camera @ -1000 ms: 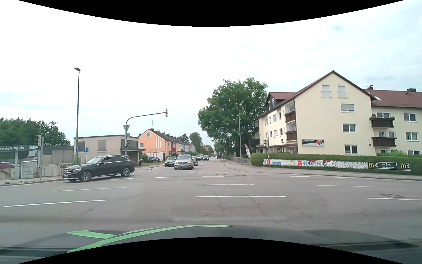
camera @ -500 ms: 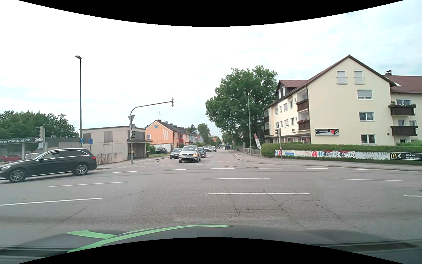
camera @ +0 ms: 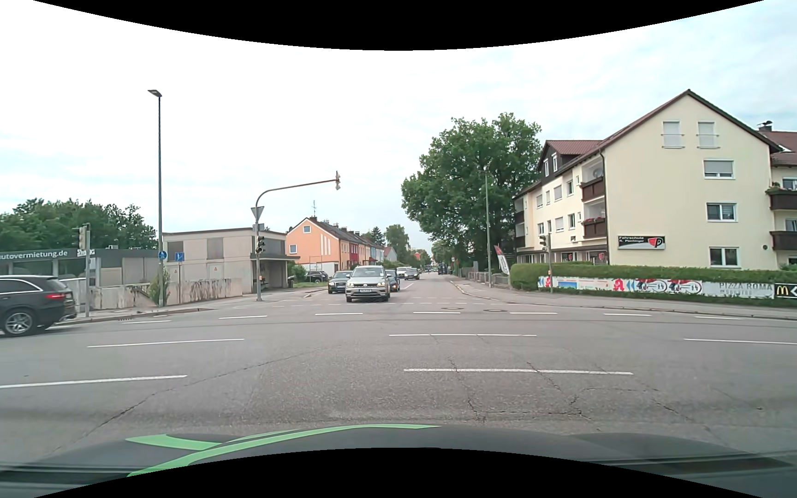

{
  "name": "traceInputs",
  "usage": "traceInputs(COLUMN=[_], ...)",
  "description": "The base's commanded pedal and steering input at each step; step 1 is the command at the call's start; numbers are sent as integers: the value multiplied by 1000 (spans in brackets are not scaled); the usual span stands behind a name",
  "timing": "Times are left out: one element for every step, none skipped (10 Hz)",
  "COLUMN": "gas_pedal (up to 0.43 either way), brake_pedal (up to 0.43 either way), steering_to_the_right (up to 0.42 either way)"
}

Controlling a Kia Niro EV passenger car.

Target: Follow the waypoints while adhering to traffic rules and regulations

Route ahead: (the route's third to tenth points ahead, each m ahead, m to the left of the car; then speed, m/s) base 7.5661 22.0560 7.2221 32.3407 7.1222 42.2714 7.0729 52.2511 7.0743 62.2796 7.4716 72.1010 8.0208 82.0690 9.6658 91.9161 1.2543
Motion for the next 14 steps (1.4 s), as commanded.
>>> traceInputs(gas_pedal=[0, 0, 0, 0, 0, 0, 0, 0, 0, 0, 0, 0, 0, 0], brake_pedal=[232, 232, 213, 207, 207, 207, 213, 213, 213, 213, 213, 207, 213, 201], steering_to_the_right=[-141, -136, -130, -119, -112, -106, -100, -98, -97, -98, -98, -98, -98, -98])
